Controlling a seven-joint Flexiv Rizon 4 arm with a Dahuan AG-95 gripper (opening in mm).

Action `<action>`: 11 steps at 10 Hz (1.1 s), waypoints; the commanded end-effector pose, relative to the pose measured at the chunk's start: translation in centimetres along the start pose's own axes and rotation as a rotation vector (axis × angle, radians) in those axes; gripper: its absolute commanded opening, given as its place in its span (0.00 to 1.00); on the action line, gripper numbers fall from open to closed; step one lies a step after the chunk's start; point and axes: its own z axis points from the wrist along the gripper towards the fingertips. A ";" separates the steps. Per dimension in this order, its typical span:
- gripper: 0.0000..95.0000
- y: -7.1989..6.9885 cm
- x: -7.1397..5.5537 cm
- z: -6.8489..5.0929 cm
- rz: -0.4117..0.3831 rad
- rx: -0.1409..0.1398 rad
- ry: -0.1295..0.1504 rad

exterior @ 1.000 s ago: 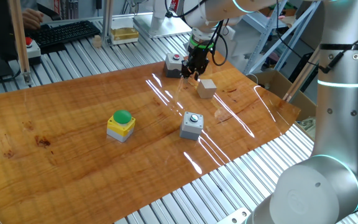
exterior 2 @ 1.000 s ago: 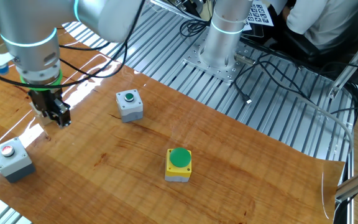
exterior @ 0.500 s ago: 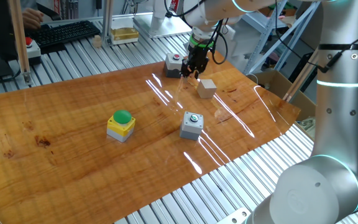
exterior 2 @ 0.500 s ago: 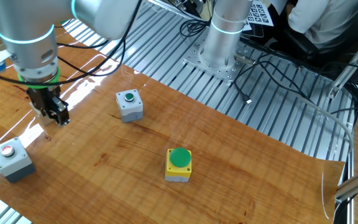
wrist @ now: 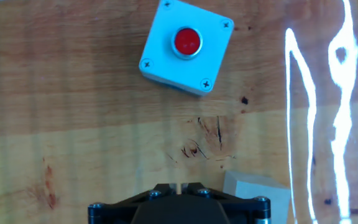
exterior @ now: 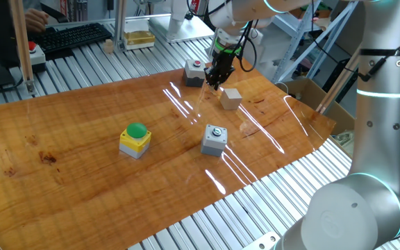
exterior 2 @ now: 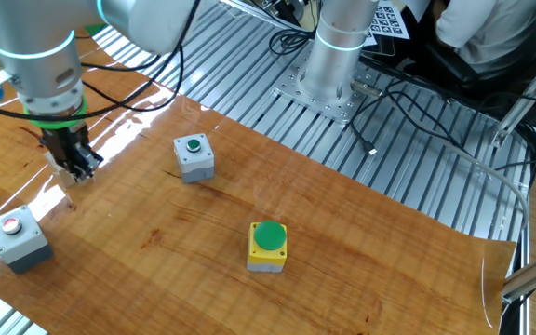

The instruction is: Pick up the small block on the left and move it to the right

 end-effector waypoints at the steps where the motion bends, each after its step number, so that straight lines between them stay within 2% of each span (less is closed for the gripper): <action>1: 0.00 -0.1 0.2 0.0 0.094 0.052 0.021; 3: 0.00 -0.1 0.2 0.0 0.122 0.051 0.023; 4: 0.00 -0.1 0.2 0.0 0.108 0.049 0.037; 5: 0.20 -0.1 0.2 0.0 0.097 0.049 0.053; 7: 0.60 -0.2 0.2 -0.1 0.060 0.025 0.060; 8: 0.60 -0.7 0.7 -0.1 0.061 0.024 0.060; 9: 0.80 -1.0 1.2 -0.3 0.068 0.030 0.055; 11: 0.80 -2.0 1.7 -0.7 0.057 0.045 0.048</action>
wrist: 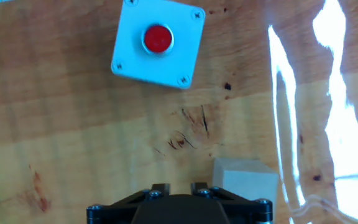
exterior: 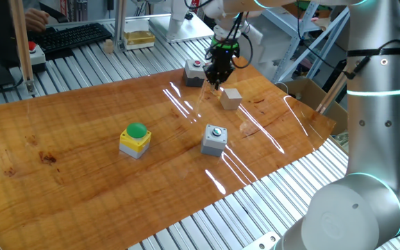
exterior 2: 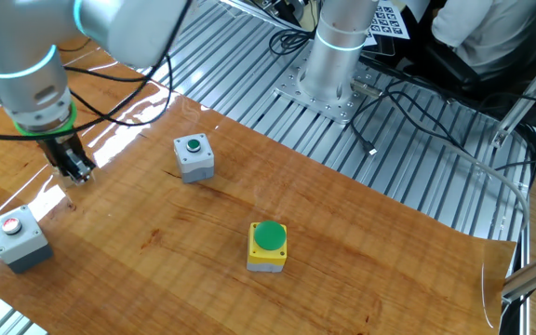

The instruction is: Pick up the small block on the left and move it to the right

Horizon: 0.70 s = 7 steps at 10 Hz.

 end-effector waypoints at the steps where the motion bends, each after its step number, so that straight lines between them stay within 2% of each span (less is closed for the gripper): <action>1: 0.80 -1.5 0.7 -0.2 -0.019 0.043 -0.025; 3: 0.80 -3.1 0.8 0.3 -0.038 0.038 -0.045; 5: 0.80 -4.9 0.7 0.7 -0.064 0.033 -0.050; 7: 0.80 -6.1 0.8 1.2 -0.067 0.028 -0.055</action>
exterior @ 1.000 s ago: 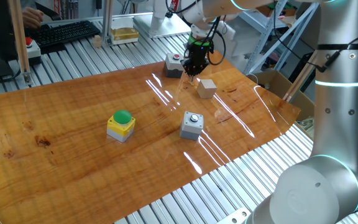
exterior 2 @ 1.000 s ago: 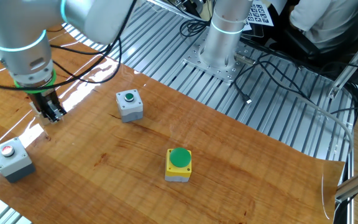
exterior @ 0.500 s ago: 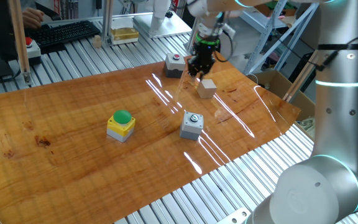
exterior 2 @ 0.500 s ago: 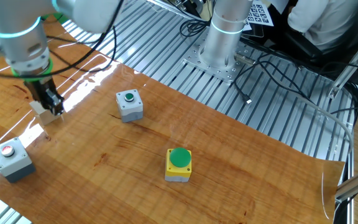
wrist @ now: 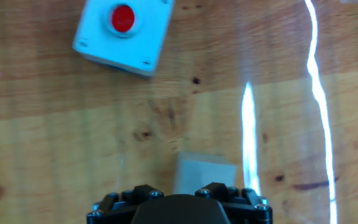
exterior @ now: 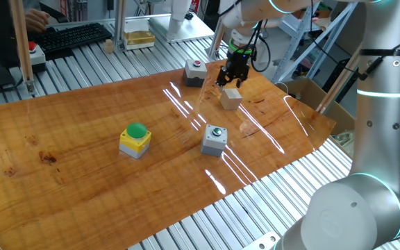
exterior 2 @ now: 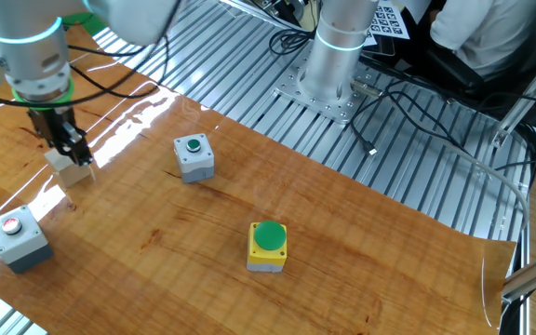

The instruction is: Pick up the small block on the left and move it to the right

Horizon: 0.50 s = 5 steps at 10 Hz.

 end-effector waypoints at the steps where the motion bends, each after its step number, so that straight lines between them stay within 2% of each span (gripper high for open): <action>1: 0.80 -0.6 0.3 0.4 0.002 -0.002 -0.005; 5: 0.80 -1.5 1.1 1.2 0.014 -0.026 -0.005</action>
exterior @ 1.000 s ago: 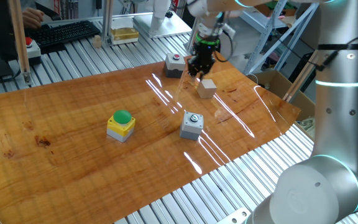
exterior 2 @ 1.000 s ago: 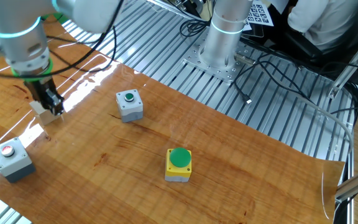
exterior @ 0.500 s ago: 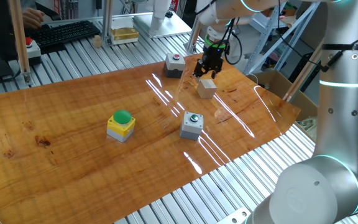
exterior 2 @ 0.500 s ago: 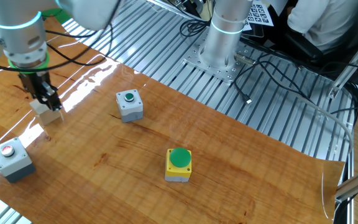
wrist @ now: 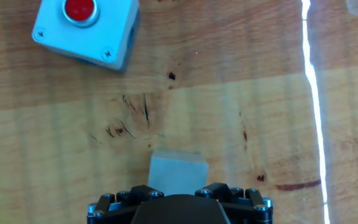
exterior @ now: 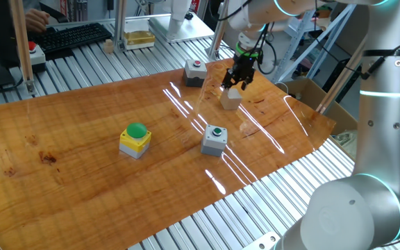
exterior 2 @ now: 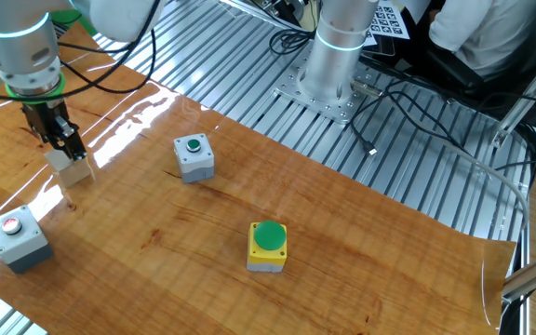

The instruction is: Pick up the small block on the left and move it to the right

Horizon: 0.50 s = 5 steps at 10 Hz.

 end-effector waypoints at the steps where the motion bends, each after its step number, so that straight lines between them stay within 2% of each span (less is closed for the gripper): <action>1: 0.80 -0.3 0.0 0.3 -0.006 -0.011 -0.003; 3: 0.80 -0.4 0.2 0.7 0.004 -0.027 -0.008; 4: 0.80 -0.4 0.2 0.9 0.024 -0.056 -0.011; 5: 0.80 -0.4 0.2 0.9 0.029 -0.059 -0.014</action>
